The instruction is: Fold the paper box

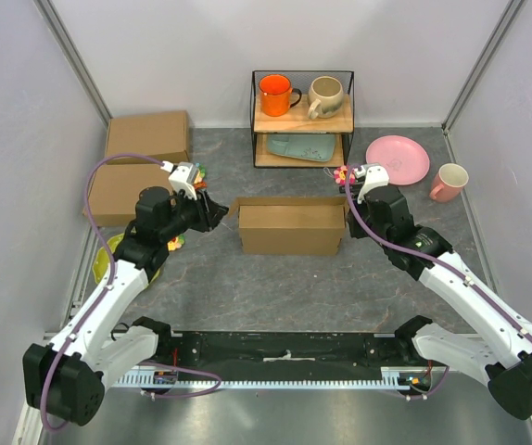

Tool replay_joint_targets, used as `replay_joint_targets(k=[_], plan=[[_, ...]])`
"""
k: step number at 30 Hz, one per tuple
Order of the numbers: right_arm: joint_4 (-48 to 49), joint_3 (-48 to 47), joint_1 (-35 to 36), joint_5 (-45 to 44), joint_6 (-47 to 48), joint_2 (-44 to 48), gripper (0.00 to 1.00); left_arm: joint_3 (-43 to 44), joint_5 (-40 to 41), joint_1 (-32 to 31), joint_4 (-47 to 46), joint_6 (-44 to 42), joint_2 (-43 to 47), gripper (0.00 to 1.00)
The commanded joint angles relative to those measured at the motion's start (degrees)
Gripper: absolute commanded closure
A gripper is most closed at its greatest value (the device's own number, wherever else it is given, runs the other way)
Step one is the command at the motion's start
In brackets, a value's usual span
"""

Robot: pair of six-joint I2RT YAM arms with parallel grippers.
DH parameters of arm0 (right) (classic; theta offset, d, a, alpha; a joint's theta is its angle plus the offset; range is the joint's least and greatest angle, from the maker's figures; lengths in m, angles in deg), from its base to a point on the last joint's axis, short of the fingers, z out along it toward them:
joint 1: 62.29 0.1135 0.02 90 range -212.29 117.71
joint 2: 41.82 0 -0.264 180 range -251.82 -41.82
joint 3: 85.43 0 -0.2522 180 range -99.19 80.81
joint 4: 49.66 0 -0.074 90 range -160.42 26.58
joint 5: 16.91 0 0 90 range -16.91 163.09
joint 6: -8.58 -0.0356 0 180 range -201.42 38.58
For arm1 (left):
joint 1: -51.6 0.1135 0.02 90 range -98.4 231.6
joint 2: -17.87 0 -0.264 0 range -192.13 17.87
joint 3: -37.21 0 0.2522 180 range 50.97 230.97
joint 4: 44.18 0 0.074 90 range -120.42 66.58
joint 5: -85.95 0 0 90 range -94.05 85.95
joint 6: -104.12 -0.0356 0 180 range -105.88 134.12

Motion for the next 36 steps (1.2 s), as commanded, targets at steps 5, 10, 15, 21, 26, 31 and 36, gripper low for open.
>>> replay_joint_targets(k=[5,10,15,21,26,31,36], plan=[[2.2,-2.1,0.4,0.4,0.3,0.7,0.86,2.8,-1.9,-1.5,-3.8,-3.3,-0.2,0.55],[2.1,-2.1,0.5,0.6,0.2,0.7,0.86,2.8,0.7,-1.5,-3.1,-3.8,1.6,0.52],[2.2,-2.0,0.6,0.6,0.2,0.7,0.86,2.9,-0.3,-1.5,-3.4,-4.7,3.5,0.48],[2.2,-1.8,0.5,0.5,0.2,0.7,0.86,2.3,-2.8,-1.5,-4.0,-5.3,4.8,0.42],[2.1,-1.6,0.5,0.5,0.2,0.8,0.86,0.2,-7.5,-1.5,-4.6,-5.3,4.4,0.47],[2.2,-1.6,0.5,0.6,0.2,0.7,0.86,-0.1,-4.2,-1.7,-2.1,-5.1,3.1,0.55],[2.1,-1.6,0.6,0.6,0.1,0.6,0.86,0.9,-3.8,-1.9,-1.3,-5.5,2.4,0.60]])
